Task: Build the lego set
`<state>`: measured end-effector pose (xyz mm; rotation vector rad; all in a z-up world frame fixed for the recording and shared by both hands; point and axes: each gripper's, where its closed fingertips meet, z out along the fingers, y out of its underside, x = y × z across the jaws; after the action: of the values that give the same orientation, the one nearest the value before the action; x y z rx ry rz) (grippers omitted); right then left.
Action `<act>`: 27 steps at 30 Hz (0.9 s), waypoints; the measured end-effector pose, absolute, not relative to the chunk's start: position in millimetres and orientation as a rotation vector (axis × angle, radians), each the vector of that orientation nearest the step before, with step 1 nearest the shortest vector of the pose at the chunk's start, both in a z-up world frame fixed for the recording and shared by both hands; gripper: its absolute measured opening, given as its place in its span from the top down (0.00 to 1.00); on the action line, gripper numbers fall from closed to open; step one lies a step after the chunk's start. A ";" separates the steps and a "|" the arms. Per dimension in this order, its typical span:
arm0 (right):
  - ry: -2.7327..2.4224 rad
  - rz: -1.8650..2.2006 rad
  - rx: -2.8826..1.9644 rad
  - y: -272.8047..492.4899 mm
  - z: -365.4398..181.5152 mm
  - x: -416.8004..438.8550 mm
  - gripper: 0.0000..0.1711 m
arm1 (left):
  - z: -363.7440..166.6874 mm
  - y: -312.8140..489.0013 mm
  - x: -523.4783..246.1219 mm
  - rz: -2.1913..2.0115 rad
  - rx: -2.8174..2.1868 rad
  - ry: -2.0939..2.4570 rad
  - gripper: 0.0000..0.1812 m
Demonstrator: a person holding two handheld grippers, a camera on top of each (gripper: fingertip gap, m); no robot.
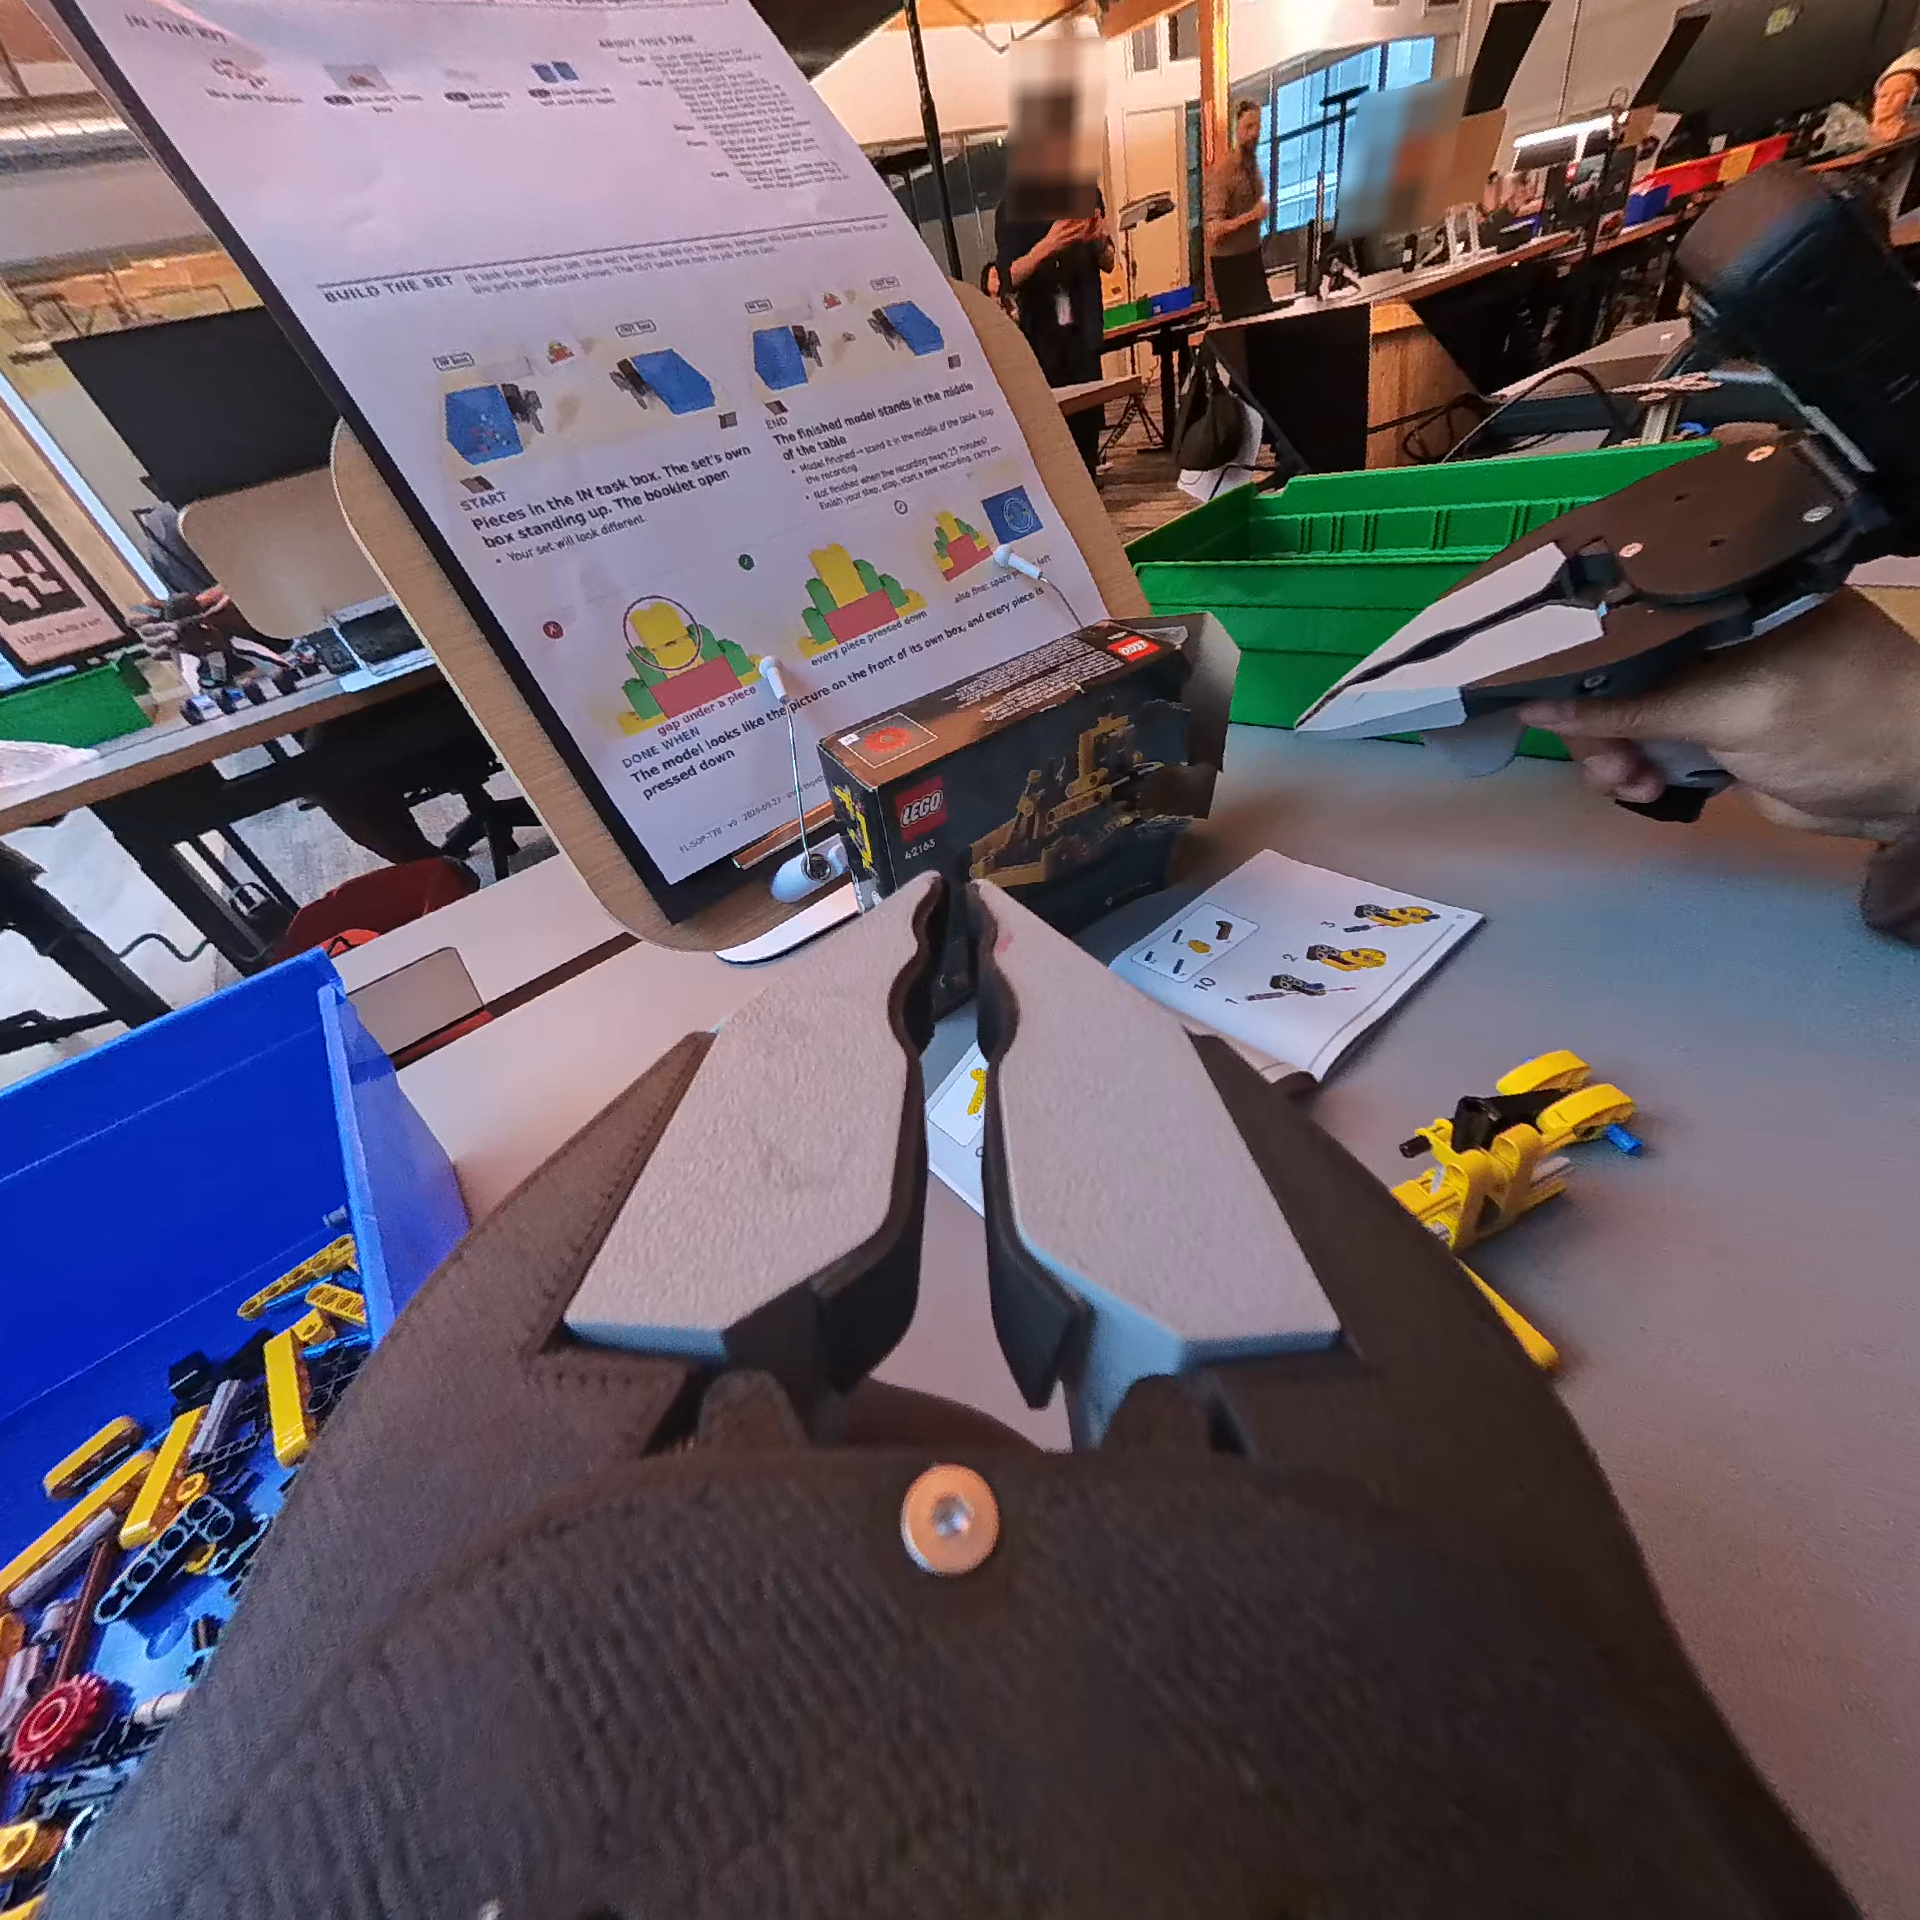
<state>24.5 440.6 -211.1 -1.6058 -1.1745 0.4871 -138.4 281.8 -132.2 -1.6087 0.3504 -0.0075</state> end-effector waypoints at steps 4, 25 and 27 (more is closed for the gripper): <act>-1.180 0.489 -1.612 440.4 -213.2 23.8 1.00 | -132.5 281.6 -137.2 -0.007 -1.609 0.355 1.00; -1.084 0.550 -1.683 452.9 -221.4 31.7 0.99 | -27.4 238.9 -237.9 -0.025 -1.517 0.224 0.97; -1.063 0.573 -1.694 455.0 -222.5 32.0 0.98 | -19.7 235.7 -273.0 0.066 -1.555 0.190 0.94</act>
<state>32.0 455.0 -222.5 -1.6941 -1.0629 0.5732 -273.0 235.7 -19.7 -1.5553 0.1902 0.0664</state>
